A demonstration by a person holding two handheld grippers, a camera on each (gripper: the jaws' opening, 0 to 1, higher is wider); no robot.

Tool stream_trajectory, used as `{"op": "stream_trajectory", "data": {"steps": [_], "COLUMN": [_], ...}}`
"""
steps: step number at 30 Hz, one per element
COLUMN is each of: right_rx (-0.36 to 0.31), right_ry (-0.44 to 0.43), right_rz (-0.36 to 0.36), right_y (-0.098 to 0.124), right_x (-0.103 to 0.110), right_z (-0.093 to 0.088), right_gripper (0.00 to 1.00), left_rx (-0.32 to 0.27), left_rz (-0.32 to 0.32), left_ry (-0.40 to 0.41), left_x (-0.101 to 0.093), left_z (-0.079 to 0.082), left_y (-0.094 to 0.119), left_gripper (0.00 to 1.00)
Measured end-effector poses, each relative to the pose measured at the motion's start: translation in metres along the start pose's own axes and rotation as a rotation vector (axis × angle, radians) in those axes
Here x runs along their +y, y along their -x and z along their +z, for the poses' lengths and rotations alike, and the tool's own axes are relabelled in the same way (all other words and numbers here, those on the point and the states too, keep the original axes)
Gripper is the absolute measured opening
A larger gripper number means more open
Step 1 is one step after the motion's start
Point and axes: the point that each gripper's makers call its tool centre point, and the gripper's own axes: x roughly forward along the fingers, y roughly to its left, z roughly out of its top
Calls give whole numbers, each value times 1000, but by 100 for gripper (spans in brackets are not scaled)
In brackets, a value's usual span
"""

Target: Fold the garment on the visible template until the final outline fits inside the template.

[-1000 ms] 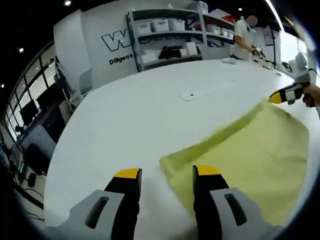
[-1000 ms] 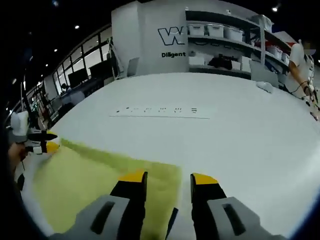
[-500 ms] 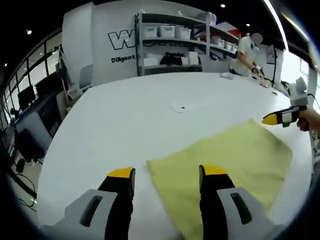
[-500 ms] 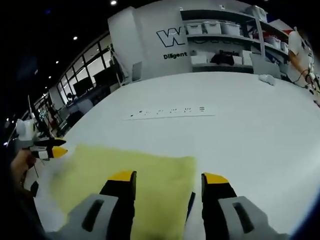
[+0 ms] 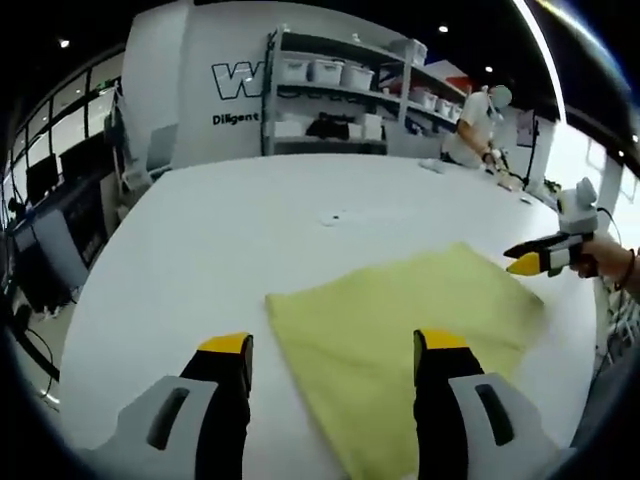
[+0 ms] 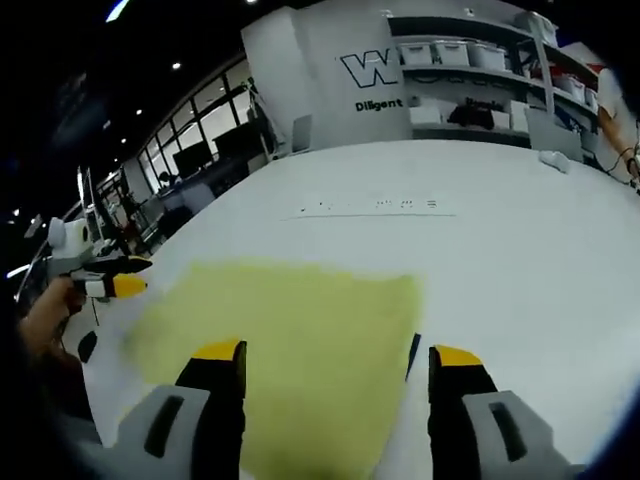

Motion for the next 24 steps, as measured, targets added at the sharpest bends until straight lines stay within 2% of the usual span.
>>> {"op": "stream_trajectory", "data": {"steps": [7, 9, 16, 24], "right_rx": [6, 6, 25, 49], "right_ry": [25, 69, 107, 176], "right_rz": [57, 74, 122, 127], "right_y": [15, 21, 36, 49], "right_x": [13, 15, 21, 16], "right_z": [-12, -19, -39, -64], "right_gripper": [75, 75, 74, 61], "left_rx": [8, 27, 48, 98], "left_rz": [-11, -17, -16, -9], "left_ry": [14, -9, -35, -23], "left_x": [-7, -9, -12, -12], "left_z": [-16, -25, -43, -66], "left_y": [17, 23, 38, 49], "left_gripper": [66, 65, 60, 52]}}
